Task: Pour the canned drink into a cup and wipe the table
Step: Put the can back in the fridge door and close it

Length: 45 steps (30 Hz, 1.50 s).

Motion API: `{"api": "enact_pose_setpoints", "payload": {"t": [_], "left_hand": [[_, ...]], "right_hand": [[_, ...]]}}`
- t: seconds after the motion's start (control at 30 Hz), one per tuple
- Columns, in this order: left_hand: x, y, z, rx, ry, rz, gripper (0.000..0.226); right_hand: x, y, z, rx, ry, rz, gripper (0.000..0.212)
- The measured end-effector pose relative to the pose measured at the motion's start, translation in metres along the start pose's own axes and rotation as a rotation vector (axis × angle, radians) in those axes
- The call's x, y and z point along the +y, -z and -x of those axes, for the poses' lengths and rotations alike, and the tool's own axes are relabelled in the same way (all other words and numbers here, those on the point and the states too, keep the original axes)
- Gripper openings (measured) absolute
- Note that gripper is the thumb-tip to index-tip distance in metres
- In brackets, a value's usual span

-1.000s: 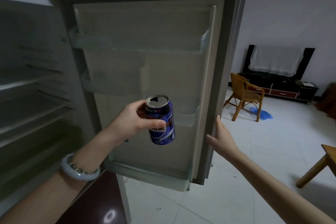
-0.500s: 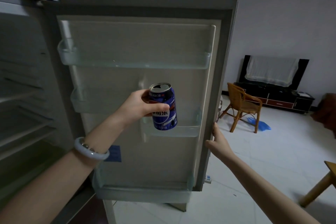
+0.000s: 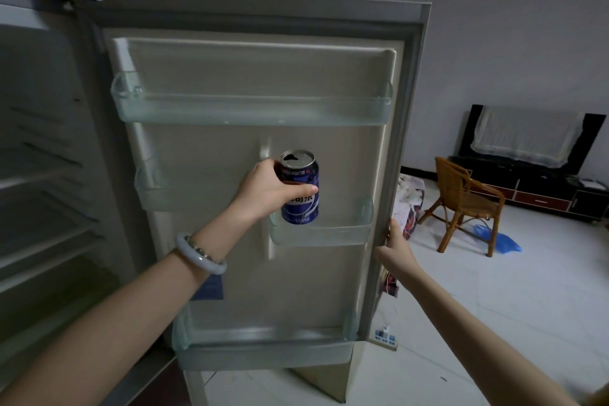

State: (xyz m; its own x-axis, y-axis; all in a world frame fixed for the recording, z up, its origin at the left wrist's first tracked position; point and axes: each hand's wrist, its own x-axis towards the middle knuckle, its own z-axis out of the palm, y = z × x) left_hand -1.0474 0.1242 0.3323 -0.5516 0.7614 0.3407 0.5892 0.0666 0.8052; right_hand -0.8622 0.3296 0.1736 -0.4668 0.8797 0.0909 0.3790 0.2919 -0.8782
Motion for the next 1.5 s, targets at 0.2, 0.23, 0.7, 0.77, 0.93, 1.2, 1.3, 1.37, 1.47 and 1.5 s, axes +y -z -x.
{"api": "enact_pose_setpoints", "payload": {"t": [0.2, 0.23, 0.7, 0.77, 0.93, 1.2, 1.3, 1.37, 1.47, 1.5], "left_hand": [[-0.004, -0.015, -0.016, 0.018, 0.014, -0.153, 0.080], [-0.004, -0.017, -0.017, 0.014, 0.023, -0.166, 0.076], [-0.018, -0.042, -0.021, 0.048, 0.104, -0.302, 0.073], [-0.018, -0.043, -0.021, 0.068, 0.105, -0.317, 0.076], [-0.016, -0.042, -0.019, 0.081, 0.054, -0.334, 0.083], [-0.022, -0.053, 0.002, 0.112, -0.020, -0.352, 0.103], [-0.017, -0.057, 0.017, 0.163, -0.130, -0.491, 0.098], [-0.011, -0.061, 0.028, 0.189, -0.272, -0.603, 0.092], [-0.004, -0.072, 0.045, 0.093, -0.504, -0.630, 0.077], [-0.002, -0.077, 0.050, 0.044, -0.566, -0.641, 0.073]], "right_hand": [[0.005, -0.003, -0.019, 0.014, 0.028, 0.000, 0.095], [0.005, -0.004, -0.020, 0.012, 0.035, 0.003, 0.095], [0.009, -0.001, -0.019, 0.011, 0.069, 0.034, 0.096], [0.011, -0.001, -0.020, 0.005, 0.065, 0.040, 0.096], [0.001, 0.000, -0.009, -0.010, 0.075, 0.036, 0.096], [-0.001, 0.001, -0.002, -0.017, 0.068, 0.032, 0.093], [-0.004, 0.001, 0.002, -0.023, 0.071, 0.033, 0.095], [-0.003, 0.001, 0.003, -0.018, 0.065, 0.046, 0.097], [0.001, 0.002, 0.003, -0.004, 0.063, 0.050, 0.102], [0.000, 0.003, 0.005, 0.001, 0.068, 0.051, 0.103]]}}
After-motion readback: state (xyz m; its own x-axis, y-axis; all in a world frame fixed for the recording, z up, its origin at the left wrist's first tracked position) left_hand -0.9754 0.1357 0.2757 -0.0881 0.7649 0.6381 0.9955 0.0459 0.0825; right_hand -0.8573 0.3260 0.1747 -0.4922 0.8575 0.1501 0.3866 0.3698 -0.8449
